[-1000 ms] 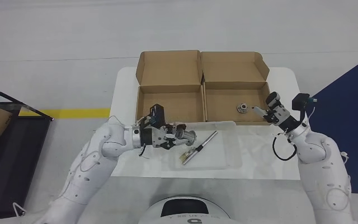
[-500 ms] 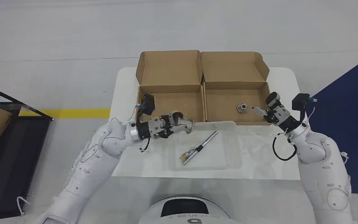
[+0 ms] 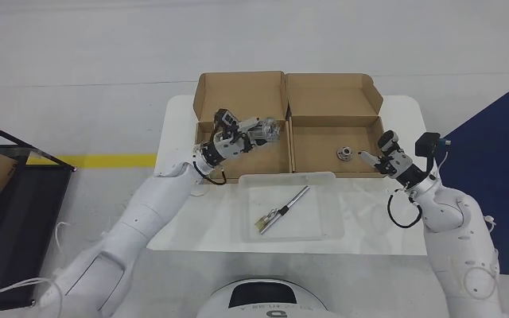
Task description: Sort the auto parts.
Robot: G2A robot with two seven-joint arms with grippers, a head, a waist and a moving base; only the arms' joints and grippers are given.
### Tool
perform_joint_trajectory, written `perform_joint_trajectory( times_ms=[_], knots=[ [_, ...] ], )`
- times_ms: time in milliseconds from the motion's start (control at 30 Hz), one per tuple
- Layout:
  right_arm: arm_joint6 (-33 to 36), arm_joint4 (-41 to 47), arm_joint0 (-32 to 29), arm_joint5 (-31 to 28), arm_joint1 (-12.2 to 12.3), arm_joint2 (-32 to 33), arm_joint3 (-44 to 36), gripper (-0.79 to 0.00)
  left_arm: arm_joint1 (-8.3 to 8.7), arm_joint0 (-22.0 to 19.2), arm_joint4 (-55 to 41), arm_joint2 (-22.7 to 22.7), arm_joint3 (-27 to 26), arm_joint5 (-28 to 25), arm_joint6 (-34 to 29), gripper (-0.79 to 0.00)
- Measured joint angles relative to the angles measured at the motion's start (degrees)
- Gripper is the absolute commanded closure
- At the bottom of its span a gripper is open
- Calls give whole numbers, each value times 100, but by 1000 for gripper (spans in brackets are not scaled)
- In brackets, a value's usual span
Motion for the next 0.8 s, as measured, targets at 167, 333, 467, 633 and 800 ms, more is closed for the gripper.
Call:
perform_joint_trajectory(
  times_ms=[167,333,467,633,800],
  knots=[
    [0,0,0,0,0,0,0,-785,-215,-225,-290,182,558,-27,-328,0],
    [0,0,0,0,0,0,0,-785,-259,-248,-338,211,655,23,-384,0],
    [0,0,0,0,0,0,0,-785,-257,-247,-336,210,651,21,-381,0],
    [0,0,0,0,0,0,0,-785,-257,-247,-335,210,651,20,-381,0],
    [0,0,0,0,0,0,0,-785,-156,-290,796,48,421,-1013,360,0]
  ],
)
